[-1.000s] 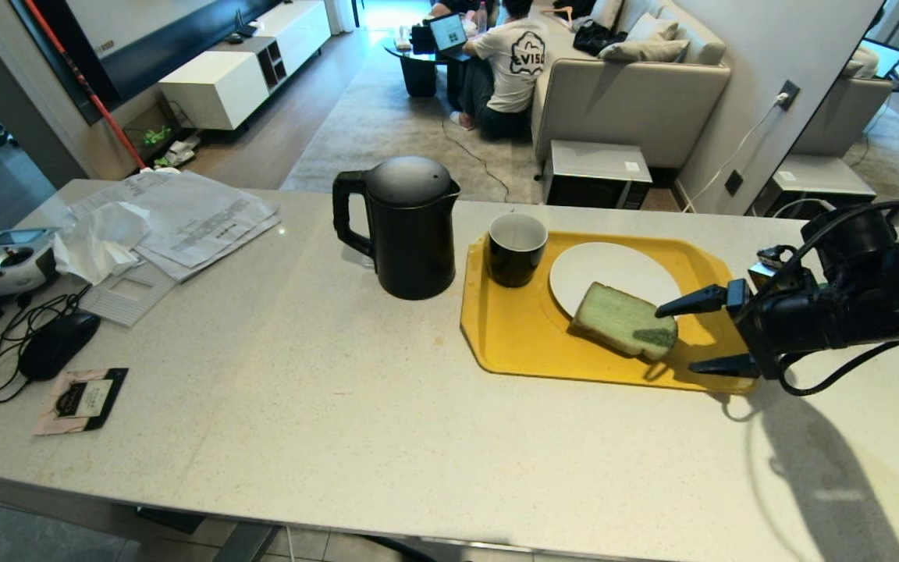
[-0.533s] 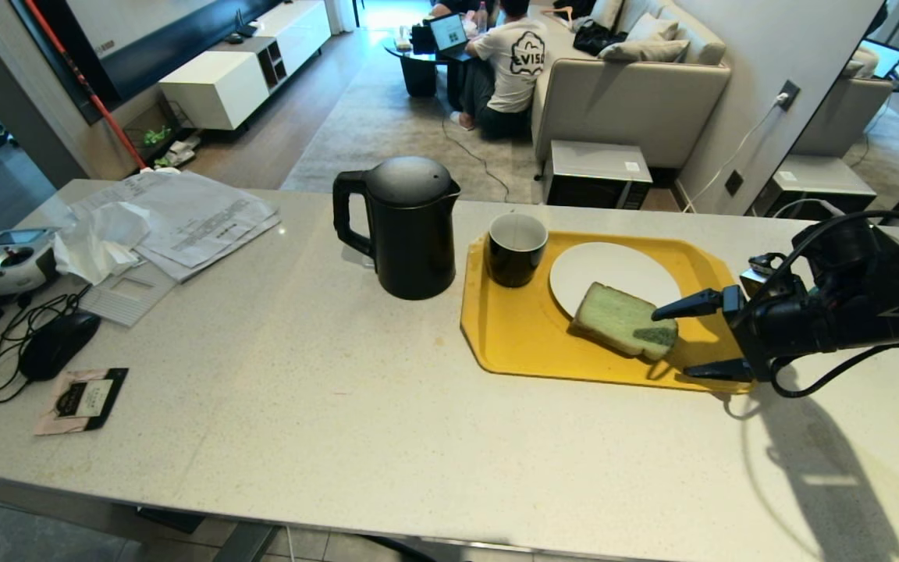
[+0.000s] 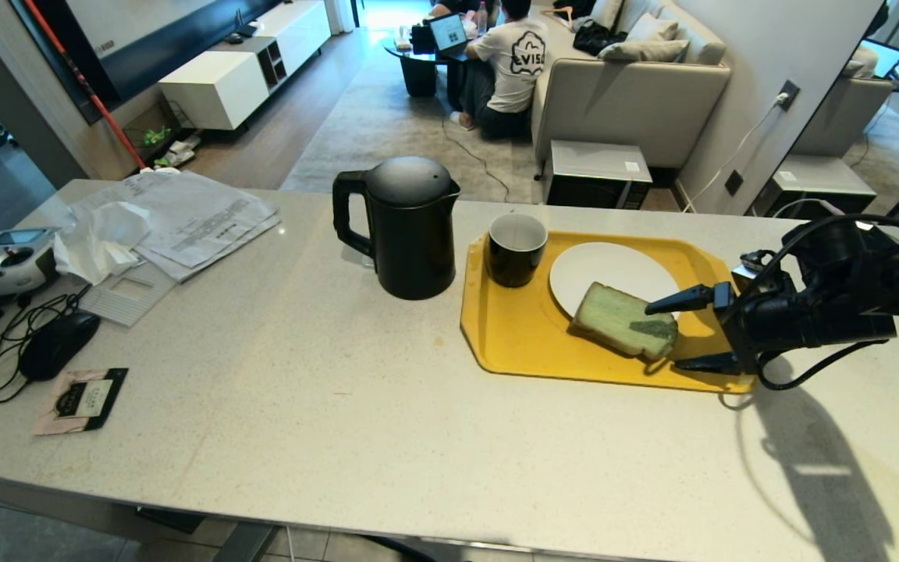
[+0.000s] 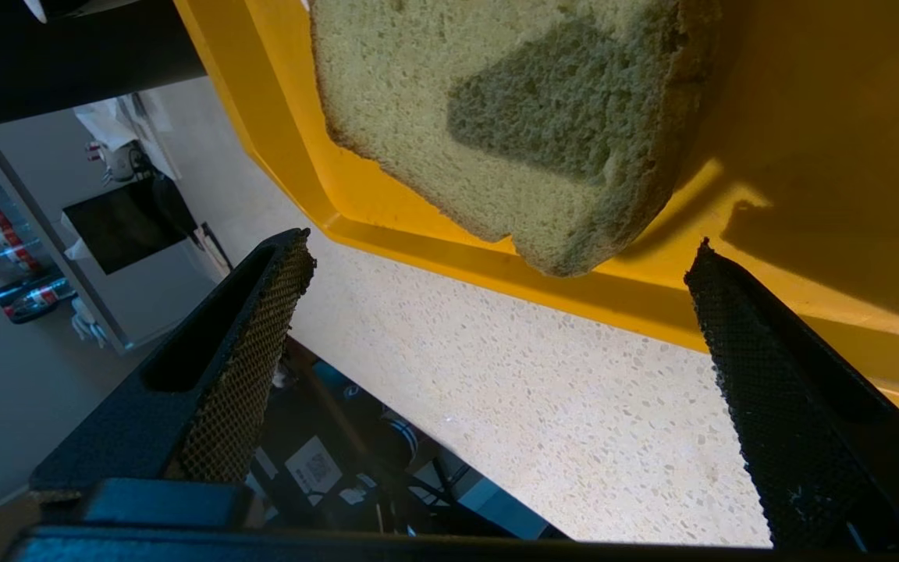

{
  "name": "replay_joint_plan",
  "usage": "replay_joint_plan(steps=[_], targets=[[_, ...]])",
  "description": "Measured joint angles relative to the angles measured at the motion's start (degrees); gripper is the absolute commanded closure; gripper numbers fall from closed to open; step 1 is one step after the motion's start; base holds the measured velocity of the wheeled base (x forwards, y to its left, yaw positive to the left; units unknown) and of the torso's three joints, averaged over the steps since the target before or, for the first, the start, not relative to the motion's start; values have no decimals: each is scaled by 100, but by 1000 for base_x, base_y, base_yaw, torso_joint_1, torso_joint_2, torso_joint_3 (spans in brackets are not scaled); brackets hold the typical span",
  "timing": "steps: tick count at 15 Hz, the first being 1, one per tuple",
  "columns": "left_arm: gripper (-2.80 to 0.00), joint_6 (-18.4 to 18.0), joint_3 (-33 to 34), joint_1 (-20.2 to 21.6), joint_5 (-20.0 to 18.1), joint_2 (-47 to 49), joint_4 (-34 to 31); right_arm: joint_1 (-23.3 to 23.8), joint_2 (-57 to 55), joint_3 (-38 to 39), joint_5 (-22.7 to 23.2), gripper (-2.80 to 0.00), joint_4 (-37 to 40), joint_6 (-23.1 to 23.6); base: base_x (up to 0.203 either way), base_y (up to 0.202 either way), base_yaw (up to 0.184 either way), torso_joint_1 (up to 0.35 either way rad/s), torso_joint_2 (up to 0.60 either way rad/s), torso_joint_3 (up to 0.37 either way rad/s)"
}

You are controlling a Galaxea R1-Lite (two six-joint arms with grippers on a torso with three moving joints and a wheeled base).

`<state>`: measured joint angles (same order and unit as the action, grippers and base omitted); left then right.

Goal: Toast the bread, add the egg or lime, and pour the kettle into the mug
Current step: Pick up the bread slice

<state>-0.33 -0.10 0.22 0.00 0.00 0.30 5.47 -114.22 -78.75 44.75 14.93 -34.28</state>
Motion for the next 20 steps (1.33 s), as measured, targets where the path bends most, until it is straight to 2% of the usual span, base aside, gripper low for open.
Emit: replay_joint_plan(steps=[13,20], targets=[[0,-2,0,0,0,0,2,-133,-231,-304,152,-280,9,-56,0,0,0,0,0,0],[0,0,0,2,0,0,2,-252,-466,-536,163,-280,2,-254,0,0,0,0,0,0]])
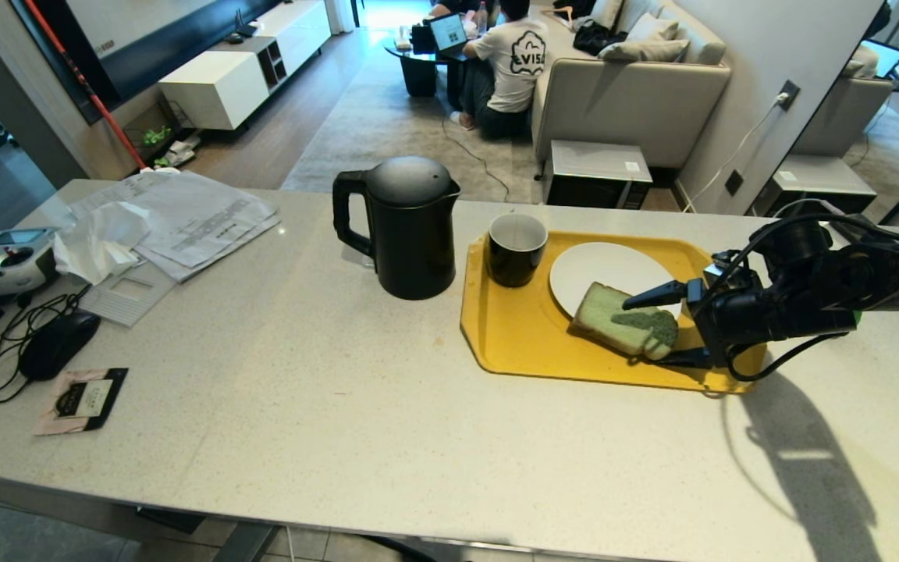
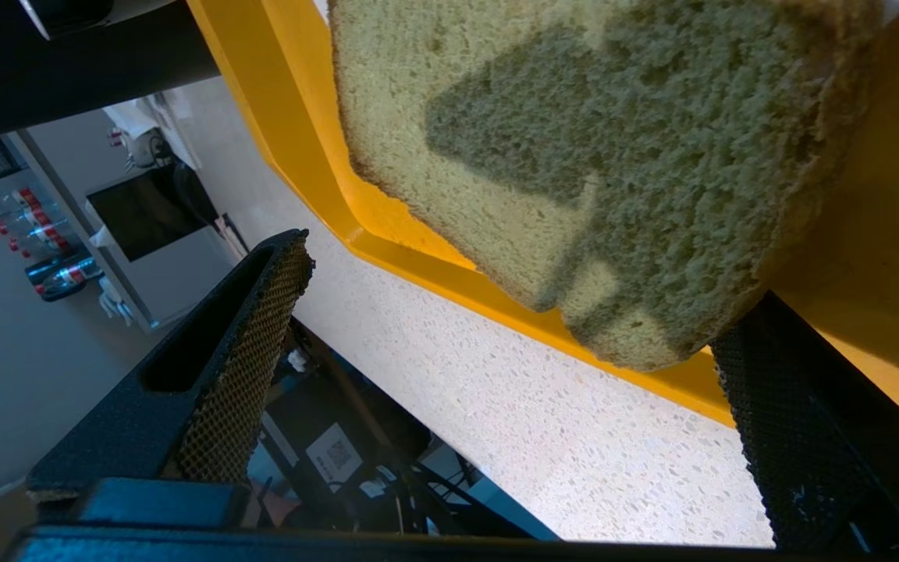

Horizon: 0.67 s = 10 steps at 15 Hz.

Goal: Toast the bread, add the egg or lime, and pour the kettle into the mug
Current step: Pick up the bread slice

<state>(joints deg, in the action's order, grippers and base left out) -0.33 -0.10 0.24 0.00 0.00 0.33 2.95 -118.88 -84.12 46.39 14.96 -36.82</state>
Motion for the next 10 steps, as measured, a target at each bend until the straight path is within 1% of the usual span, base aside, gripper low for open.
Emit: replay_joint_plan(steps=[10], targets=[[0,0,0,0,0,0,-2,-47,-176,-191,-2,-280,-4,-67,0,0,0,0,0,0]])
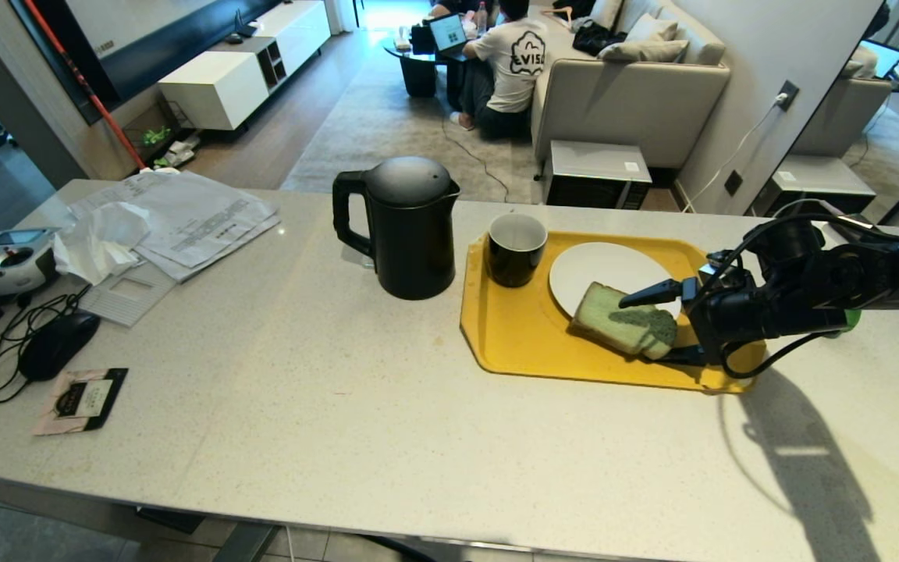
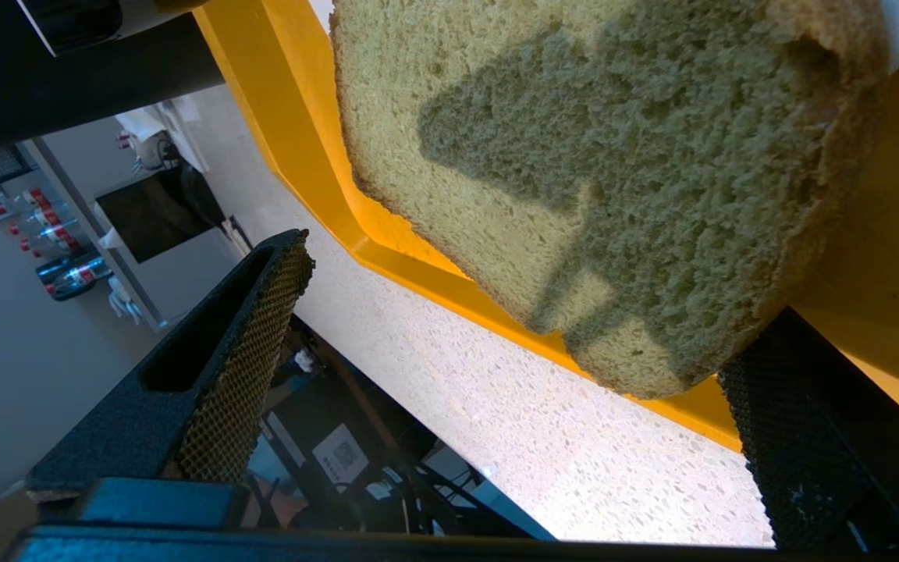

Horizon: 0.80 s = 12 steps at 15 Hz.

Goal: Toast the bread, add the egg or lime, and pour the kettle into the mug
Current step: Pick up the bread slice

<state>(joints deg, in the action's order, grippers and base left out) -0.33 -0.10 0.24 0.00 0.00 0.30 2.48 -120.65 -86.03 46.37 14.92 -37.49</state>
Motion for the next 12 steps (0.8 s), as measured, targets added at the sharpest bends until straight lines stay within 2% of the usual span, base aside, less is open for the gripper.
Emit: replay_joint_plan(steps=[10,11,12], targets=[[0,-1,0,-2,0,0,0,26,-8,6,-40,-280,8,20,0,0,0,0,0,0],[0,-2,2,-2,0,0,2,30,-10,3,-42,0,7,23,0,0,0,0,0,0],[0,0,2,-2,0,0,2,31,-10,3,-56,0,7,20,0,0,0,0,0,0]])
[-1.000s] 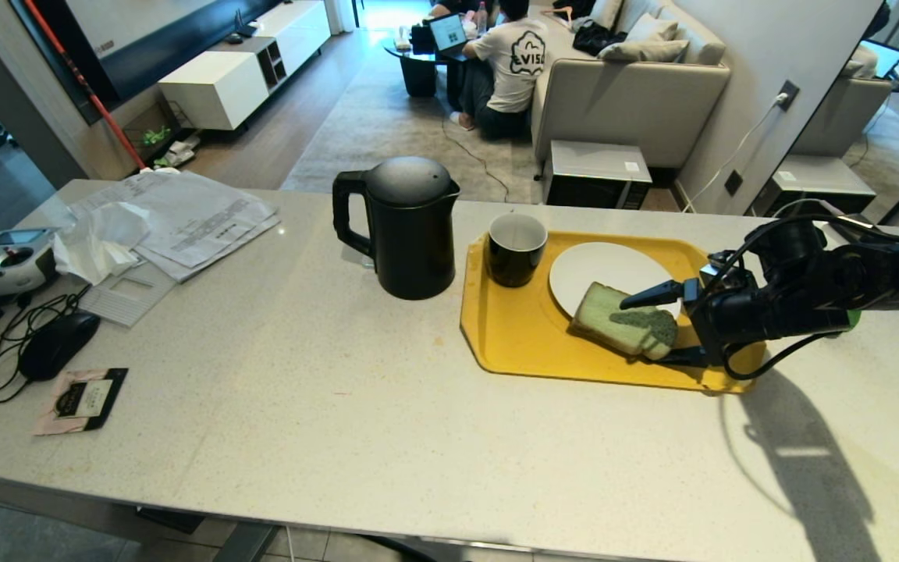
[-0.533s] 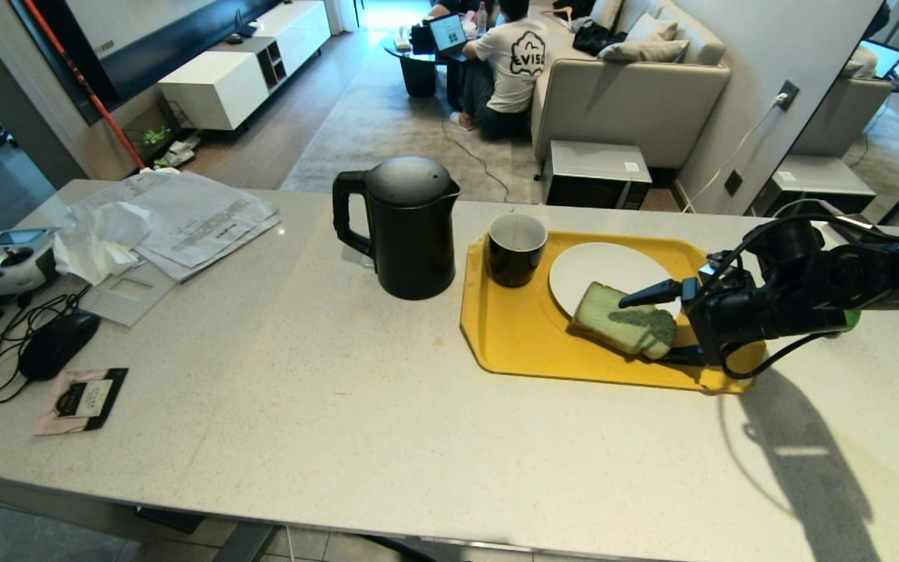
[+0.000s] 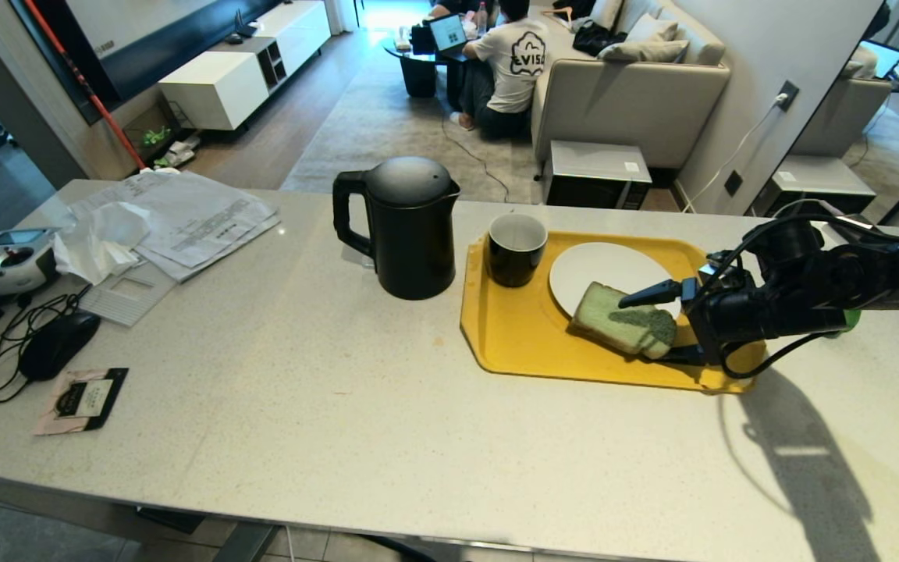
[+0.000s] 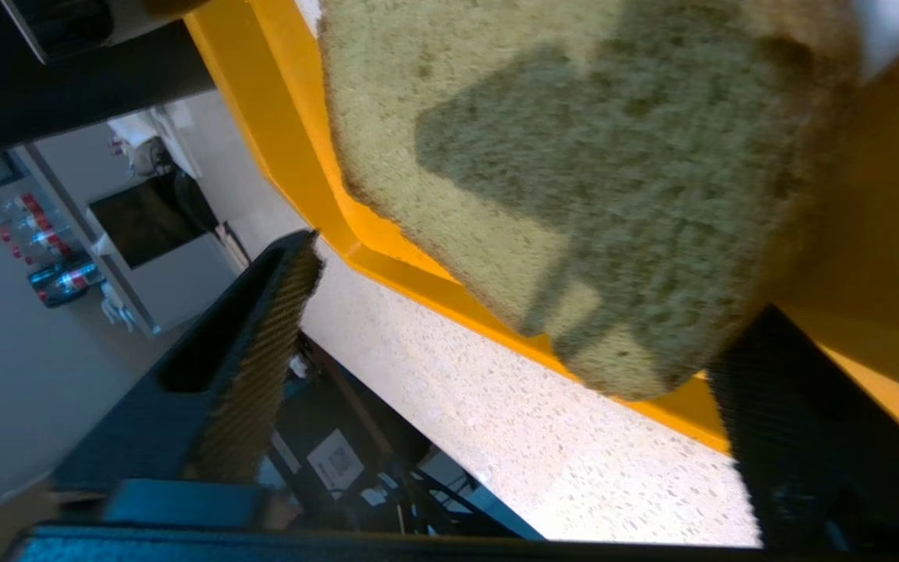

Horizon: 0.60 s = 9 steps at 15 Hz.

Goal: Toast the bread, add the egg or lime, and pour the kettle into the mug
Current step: Pick up the bread slice

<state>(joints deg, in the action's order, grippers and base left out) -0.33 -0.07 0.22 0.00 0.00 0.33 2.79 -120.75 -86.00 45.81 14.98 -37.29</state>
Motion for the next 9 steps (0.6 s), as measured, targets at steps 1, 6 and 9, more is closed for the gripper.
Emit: replay_joint_plan(steps=[1,6,9], targets=[[0,0,0,0,0,0,0,5,-4,8,5,0,12,-8,0,0,0,0,0,0],[0,0,0,0,0,0,-2,-1,-11,8,22,0,4,-11,0,0,0,0,0,0],[0,0,0,2,0,0,0,26,5,6,27,0,9,-11,0,0,0,0,0,0]])
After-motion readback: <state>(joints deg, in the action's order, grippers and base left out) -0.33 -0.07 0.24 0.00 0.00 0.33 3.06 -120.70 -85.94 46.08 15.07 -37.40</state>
